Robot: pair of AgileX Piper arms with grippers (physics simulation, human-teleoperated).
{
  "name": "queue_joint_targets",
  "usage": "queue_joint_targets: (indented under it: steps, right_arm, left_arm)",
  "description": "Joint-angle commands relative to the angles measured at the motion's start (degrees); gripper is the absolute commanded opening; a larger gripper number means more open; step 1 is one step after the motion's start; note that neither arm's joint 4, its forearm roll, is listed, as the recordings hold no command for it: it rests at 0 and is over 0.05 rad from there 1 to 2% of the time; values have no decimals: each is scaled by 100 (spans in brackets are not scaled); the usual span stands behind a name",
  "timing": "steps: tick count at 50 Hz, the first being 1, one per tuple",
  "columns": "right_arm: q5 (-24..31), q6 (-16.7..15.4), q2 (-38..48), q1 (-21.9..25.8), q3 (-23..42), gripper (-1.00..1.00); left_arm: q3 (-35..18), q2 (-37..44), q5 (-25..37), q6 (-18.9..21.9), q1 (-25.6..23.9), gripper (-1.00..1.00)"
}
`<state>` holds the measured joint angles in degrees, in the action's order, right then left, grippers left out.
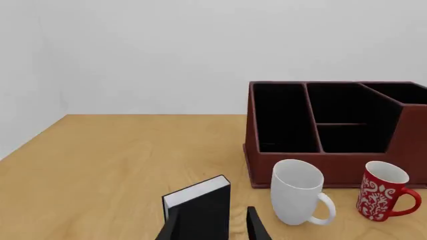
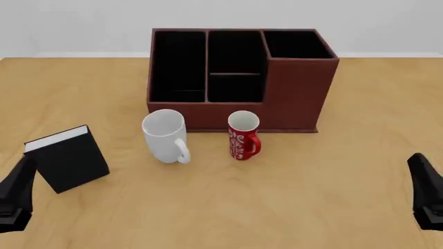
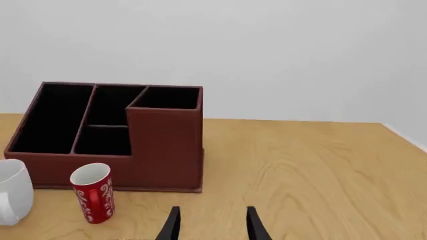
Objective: Pick up the white mug and place it to the right of the caddy.
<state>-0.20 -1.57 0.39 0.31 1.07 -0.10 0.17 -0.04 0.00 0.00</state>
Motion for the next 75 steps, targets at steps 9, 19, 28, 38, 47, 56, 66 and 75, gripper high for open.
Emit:
queue_joint_targets:
  steps: [9,19,28,38,47,56,66,75]
  right_arm:
    - [178,153,-17,-159,55,100]
    - [536,53,-31,54,615,100]
    - [748,-302,-33,300,1084,100]
    - [1259,-773,416,706,2182,100]
    - [1064,-1559,1643,1258,2959,100]
    - [1231,-1732,2604,1635,3816,100]
    - [1647,-2001,3584,1975,4762,100]
    - [1922,-2208,4653,2145,5273,100]
  left_arm:
    - [-15,26,-7,0,0,100]
    - [-15,26,-7,0,0,100]
    - [-15,26,-7,0,0,100]
    - [-15,26,-7,0,0,100]
    - [-15,26,-7,0,0,100]
    - [-15,26,-7,0,0,100]
    - [-15,26,-7,0,0,100]
    - [-15,26,-7,0,0,100]
